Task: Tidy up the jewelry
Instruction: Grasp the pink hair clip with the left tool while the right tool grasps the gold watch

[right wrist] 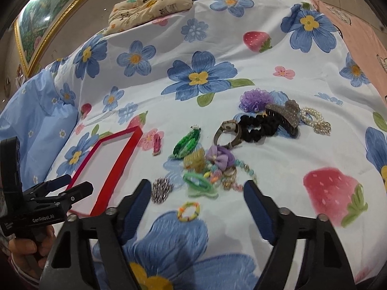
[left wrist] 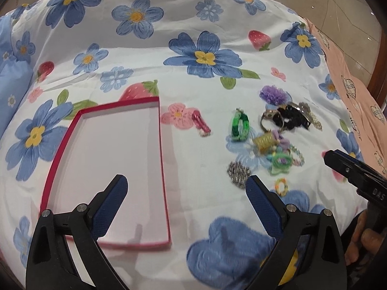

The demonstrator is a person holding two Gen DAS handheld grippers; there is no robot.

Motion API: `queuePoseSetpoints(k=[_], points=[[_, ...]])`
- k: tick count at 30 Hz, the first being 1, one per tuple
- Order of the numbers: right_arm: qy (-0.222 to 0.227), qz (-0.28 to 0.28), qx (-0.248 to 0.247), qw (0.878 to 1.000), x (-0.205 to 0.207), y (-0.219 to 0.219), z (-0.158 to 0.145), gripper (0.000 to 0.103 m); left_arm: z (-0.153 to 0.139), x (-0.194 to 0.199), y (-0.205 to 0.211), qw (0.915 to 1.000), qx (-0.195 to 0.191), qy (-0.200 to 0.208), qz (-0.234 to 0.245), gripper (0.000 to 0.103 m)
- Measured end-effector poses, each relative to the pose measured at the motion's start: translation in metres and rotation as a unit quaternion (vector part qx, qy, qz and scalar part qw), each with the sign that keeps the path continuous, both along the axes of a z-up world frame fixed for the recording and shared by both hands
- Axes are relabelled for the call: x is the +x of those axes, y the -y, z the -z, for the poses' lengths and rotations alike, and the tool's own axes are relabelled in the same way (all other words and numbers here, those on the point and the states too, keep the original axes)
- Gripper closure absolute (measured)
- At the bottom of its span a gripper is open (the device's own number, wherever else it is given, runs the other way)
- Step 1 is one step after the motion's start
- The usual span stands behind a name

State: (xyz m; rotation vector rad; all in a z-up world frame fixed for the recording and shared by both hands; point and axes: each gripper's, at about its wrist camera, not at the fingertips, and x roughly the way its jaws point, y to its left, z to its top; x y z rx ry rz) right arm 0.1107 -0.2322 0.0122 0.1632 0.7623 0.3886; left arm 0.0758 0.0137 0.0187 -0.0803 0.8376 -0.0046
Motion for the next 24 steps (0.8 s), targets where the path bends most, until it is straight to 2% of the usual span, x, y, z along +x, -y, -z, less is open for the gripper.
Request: queuePoseSetpoints(k=[2,5,8,15,24], points=[[-0.006,0.004,0.002,1.000,0.012,0.001,0.000,0.038,-0.001,0.013,0.001,1.0000,0.004,-0.004,0.000,0.007],[-0.019,0.010,0.005,1.000,0.031,0.003,0.004,0.052,0.002,0.033,0.002,0.9999,0.001,-0.016,0.007,0.017],[-0.036,0.018,0.009,0.999,0.053,0.006,0.010,0.055,0.008,0.054,0.003,0.9994,-0.008,-0.031,0.014,0.023],[-0.077,0.030,0.011,0.997,0.100,0.006,0.030,0.072,0.026,0.103,0.006,0.9975,-0.026,-0.063,0.020,0.027],[-0.116,0.042,-0.005,0.992,0.142,0.000,0.058,0.074,0.057,0.156,-0.001,0.9931,-0.048,-0.106,0.013,0.029]])
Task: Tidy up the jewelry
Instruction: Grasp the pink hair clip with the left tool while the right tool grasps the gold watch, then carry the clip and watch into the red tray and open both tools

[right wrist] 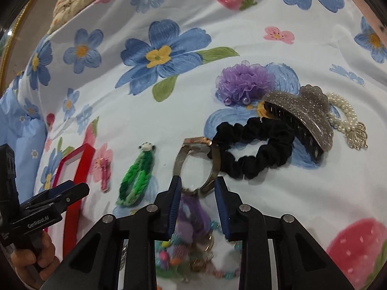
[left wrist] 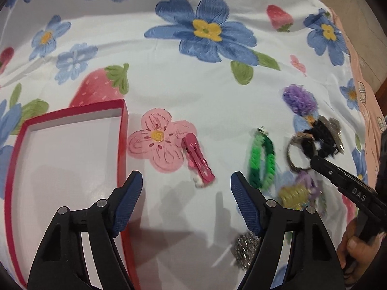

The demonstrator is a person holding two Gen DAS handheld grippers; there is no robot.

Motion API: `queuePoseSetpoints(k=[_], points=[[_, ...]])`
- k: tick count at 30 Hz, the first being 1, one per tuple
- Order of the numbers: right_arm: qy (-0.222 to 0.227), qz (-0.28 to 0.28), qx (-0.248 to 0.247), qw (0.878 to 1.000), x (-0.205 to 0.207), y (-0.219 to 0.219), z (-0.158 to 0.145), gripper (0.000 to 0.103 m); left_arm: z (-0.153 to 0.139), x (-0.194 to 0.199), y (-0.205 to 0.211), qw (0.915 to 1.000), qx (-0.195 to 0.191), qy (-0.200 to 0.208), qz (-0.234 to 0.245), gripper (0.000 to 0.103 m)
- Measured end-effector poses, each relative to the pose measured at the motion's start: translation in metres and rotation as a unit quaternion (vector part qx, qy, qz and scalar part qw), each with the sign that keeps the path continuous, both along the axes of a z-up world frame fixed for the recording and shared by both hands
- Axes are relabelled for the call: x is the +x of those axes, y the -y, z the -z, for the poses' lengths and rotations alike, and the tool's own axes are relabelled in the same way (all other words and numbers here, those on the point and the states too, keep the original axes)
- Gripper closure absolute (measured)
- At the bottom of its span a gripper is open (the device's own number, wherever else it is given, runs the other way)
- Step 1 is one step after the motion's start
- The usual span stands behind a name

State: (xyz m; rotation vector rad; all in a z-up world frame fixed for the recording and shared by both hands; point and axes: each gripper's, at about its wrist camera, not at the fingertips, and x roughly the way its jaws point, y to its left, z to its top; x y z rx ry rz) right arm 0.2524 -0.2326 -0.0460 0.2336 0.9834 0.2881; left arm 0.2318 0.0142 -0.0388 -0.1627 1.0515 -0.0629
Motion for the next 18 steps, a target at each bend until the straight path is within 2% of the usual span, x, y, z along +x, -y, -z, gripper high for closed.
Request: queuePoseSetpoints(k=[1,3,4,6,10,11,12,18], points=[[-0.002,0.001,-0.002,1.000,0.003,0.000,0.002,0.074,0.005,0.006,-0.001,1.0000,-0.002,-0.006,0.000,0.030],[-0.007,0.004,-0.001,1.000,0.008,-0.001,0.005,0.076,0.011,0.014,-0.001,0.9999,-0.002,-0.014,0.001,0.041],[-0.008,0.005,-0.002,1.000,0.010,-0.001,0.006,0.083,0.016,0.019,-0.001,0.9998,-0.002,-0.022,0.003,0.045],[-0.012,0.004,-0.004,1.000,0.012,-0.003,0.009,0.088,0.022,0.025,-0.002,0.9994,-0.010,-0.032,0.005,0.060],[-0.011,0.002,-0.001,1.000,0.012,-0.004,0.013,0.090,0.025,0.029,0.000,0.9994,-0.001,-0.033,0.010,0.076],[-0.009,0.001,0.002,1.000,0.012,-0.004,0.013,0.091,0.025,0.029,0.001,0.9993,-0.005,-0.034,0.015,0.091],[-0.006,0.000,0.004,1.000,0.011,-0.004,0.012,0.092,0.025,0.028,0.001,0.9992,-0.009,-0.034,0.018,0.094],[0.017,-0.005,0.013,1.000,0.004,-0.005,-0.001,0.095,0.013,0.016,0.004,0.9992,-0.015,-0.012,0.035,0.094]])
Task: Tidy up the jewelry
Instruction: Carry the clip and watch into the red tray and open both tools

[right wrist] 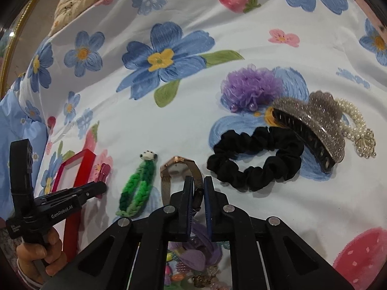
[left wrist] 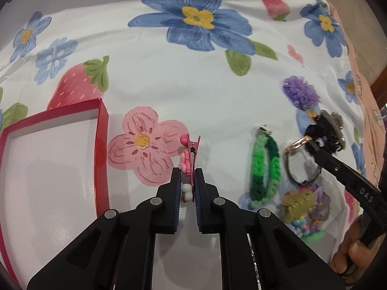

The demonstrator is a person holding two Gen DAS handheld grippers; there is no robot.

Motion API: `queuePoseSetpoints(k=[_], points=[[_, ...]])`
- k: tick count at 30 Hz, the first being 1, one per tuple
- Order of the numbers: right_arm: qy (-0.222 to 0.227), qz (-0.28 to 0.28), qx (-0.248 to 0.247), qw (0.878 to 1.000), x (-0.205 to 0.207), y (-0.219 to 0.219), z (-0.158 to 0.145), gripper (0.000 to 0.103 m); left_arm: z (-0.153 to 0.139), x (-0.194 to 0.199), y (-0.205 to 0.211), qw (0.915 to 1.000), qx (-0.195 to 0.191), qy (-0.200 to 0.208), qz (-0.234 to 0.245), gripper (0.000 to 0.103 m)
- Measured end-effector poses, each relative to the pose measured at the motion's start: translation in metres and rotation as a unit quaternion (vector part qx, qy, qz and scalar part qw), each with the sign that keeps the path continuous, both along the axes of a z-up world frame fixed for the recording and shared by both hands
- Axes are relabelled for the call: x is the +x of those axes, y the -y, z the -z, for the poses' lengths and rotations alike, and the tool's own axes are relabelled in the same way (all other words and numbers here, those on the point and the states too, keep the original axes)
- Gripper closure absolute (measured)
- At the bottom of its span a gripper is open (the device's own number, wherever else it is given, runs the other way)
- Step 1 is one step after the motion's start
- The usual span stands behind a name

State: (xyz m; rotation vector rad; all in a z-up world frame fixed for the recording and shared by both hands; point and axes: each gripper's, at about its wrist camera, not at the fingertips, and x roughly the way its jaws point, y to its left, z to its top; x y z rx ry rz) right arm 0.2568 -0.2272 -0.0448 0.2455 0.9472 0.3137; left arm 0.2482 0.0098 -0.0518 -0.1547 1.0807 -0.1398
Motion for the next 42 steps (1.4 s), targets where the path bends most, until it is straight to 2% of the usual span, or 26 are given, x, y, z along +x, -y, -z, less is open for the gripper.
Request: queuePoseSetpoints(k=[10,19,31,42], points=[[0.030,-0.018,0.016,0.999,-0.014,-0.015,-0.023,0.095,-0.028,-0.039,-0.012,0.9991,-0.033,0.028,-0.003,0.094],[0.042,-0.061,0.046,0.996,-0.025,-0.054,-0.041,0.095,-0.044,-0.072,-0.059,0.9971,-0.043,0.046,-0.043,0.094],[0.034,-0.149,0.064,0.986,-0.039,-0.140,-0.044,0.095,-0.040,-0.098,-0.137,0.9918,-0.040,0.046,-0.112,0.094],[0.017,-0.210,0.058,0.976,-0.032,-0.228,-0.031,0.095,-0.021,-0.085,-0.190,0.9881,-0.039,0.033,-0.145,0.094]])
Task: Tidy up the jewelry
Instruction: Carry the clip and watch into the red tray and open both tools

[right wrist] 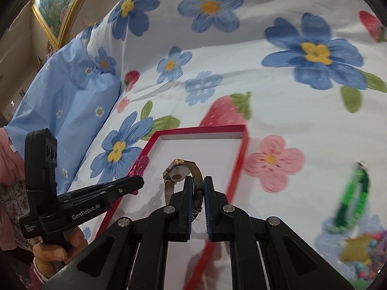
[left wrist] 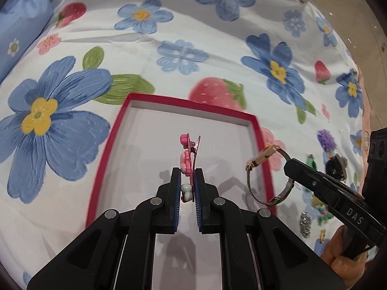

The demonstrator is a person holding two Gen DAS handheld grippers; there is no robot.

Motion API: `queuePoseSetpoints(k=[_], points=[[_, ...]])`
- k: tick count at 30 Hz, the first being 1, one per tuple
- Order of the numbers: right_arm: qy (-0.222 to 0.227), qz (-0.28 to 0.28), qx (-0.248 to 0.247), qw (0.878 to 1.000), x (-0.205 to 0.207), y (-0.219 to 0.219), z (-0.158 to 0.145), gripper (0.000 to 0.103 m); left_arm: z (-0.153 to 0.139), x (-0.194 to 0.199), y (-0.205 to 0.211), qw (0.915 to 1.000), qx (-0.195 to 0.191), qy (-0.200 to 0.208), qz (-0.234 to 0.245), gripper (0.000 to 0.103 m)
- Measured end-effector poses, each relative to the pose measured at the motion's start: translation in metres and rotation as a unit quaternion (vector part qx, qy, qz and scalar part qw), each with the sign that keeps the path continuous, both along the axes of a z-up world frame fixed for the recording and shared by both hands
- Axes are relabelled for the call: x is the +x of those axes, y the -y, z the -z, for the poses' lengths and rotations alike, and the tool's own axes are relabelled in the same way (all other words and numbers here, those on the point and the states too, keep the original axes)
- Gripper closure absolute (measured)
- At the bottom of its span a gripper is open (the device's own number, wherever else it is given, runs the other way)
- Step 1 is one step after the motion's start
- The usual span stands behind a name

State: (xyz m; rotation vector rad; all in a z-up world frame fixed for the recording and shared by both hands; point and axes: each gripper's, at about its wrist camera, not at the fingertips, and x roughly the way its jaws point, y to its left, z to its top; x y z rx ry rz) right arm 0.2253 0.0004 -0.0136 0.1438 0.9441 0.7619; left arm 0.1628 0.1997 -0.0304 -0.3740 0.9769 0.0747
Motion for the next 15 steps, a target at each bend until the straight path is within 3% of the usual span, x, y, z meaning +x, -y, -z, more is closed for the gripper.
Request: queuePoseSetpoints(k=[15], points=[[-0.028,-0.026,-0.060,0.997,0.031,-0.053,0.041,0.095,0.044,0.023,-0.026,0.9989,-0.004,-0.045,-0.013,0.094]])
